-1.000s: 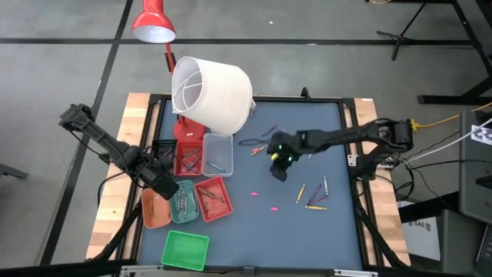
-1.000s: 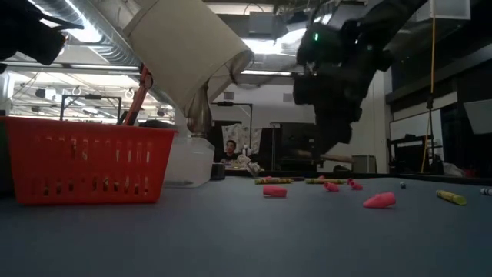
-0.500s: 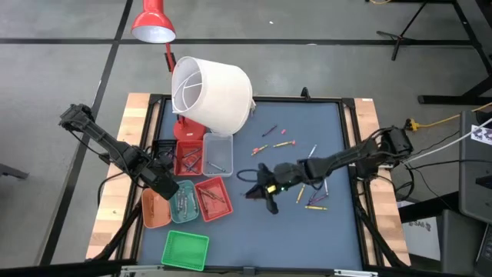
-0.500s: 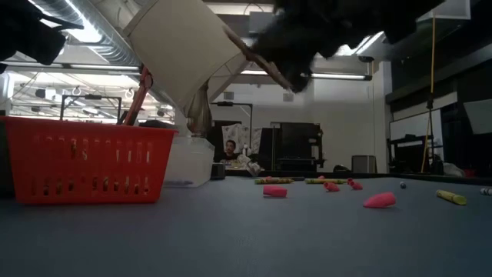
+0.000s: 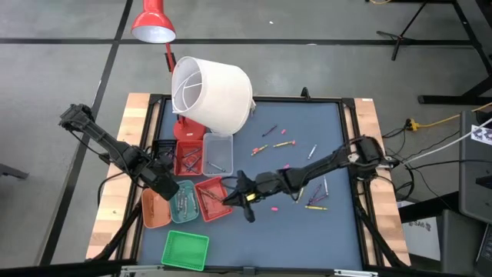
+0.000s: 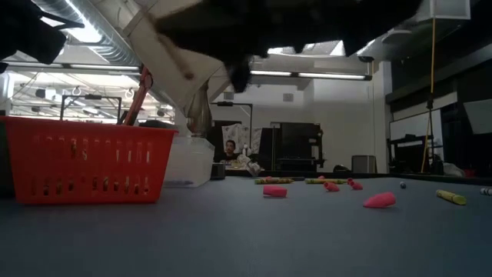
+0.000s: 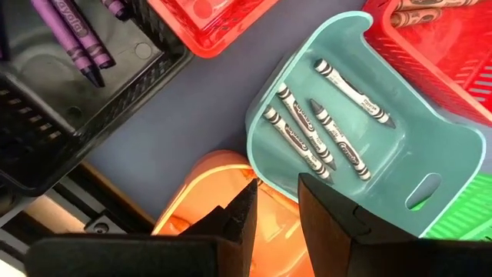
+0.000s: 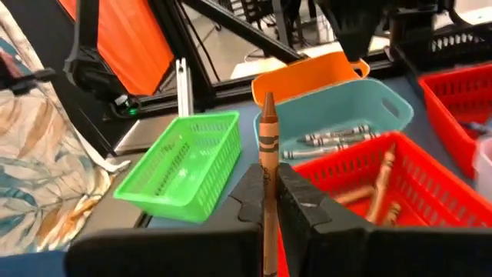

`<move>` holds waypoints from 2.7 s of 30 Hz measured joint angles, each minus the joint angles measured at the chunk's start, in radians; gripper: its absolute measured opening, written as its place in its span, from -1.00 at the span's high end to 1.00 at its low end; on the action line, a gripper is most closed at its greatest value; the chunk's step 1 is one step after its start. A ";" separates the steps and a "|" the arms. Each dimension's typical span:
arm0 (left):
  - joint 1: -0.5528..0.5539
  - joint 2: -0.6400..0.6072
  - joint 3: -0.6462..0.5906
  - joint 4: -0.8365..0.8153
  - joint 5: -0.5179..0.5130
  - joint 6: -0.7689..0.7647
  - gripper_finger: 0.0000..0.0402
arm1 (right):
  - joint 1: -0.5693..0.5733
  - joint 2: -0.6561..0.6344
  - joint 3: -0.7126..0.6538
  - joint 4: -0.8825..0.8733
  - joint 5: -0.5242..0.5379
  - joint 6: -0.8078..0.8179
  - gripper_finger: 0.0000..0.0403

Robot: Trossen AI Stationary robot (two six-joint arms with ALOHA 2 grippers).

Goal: Sort crayons
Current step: Put the brown crayon into the bottom red bin, then put the violet crayon into the black bin

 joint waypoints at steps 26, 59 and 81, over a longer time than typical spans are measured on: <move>-0.003 0.001 0.000 0.037 -0.025 0.000 0.60 | -0.002 0.129 0.205 -0.166 0.035 -0.003 0.90; -0.003 0.001 0.000 0.610 -0.470 0.502 0.60 | 0.070 -0.187 0.204 -1.126 -0.071 -0.107 0.37; -0.002 0.367 0.000 1.227 -0.572 1.022 0.60 | 0.299 -0.285 0.042 -1.684 0.075 0.109 0.37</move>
